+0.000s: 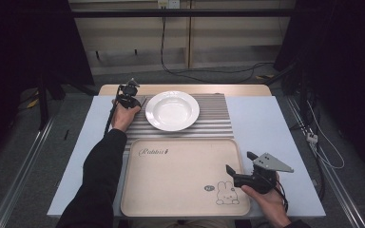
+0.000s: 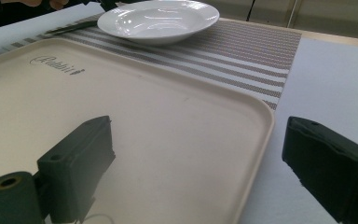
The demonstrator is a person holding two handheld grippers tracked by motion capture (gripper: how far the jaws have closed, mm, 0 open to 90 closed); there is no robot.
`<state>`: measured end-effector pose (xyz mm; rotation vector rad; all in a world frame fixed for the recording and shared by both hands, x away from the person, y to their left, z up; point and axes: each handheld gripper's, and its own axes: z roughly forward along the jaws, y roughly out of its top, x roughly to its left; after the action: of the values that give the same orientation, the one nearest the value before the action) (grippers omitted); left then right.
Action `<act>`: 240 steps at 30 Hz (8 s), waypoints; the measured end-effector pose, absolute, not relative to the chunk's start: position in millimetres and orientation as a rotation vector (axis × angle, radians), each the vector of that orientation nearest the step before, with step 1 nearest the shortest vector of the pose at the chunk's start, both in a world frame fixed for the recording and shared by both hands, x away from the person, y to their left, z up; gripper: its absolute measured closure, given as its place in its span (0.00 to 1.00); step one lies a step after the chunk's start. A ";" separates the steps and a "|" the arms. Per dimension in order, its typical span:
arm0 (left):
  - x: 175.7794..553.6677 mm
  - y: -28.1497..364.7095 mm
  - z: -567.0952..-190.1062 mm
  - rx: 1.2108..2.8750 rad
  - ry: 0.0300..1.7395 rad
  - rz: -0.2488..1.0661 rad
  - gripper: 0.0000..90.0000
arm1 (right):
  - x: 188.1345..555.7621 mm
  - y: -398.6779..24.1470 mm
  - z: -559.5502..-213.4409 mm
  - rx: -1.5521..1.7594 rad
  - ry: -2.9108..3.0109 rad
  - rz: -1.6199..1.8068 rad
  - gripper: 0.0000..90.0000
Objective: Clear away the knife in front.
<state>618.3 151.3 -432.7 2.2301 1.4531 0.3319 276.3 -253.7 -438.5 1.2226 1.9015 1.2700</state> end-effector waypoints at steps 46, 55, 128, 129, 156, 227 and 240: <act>569.2 174.9 -387.6 2.140 1.338 0.399 0.89 | 276.0 -251.7 -437.6 1.206 1.908 1.257 0.10; 553.5 177.3 -374.6 2.130 1.313 0.417 0.89 | 275.5 -252.4 -437.6 1.206 1.906 1.260 0.10; 372.1 142.6 -399.8 2.222 1.061 0.299 0.89 | 275.5 -248.4 -436.5 1.183 1.916 1.252 0.10; 370.1 140.8 -401.1 2.222 1.062 0.289 0.89 | 275.5 -248.4 -436.4 1.183 1.916 1.252 0.10; 372.9 123.5 -432.2 2.241 1.153 0.208 0.89 | 274.8 -247.9 -436.4 1.177 1.920 1.254 0.10; 384.9 123.0 -436.7 2.356 0.898 0.271 1.00 | 273.2 -249.6 -436.9 1.179 1.923 1.260 0.10; 388.1 133.4 -435.4 2.350 0.951 0.255 1.00 | 272.9 -252.1 -437.3 1.185 1.918 1.256 0.10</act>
<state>388.1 133.4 -435.4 2.3497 0.9514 0.2551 272.9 -252.1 -437.3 1.1845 1.9182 1.2556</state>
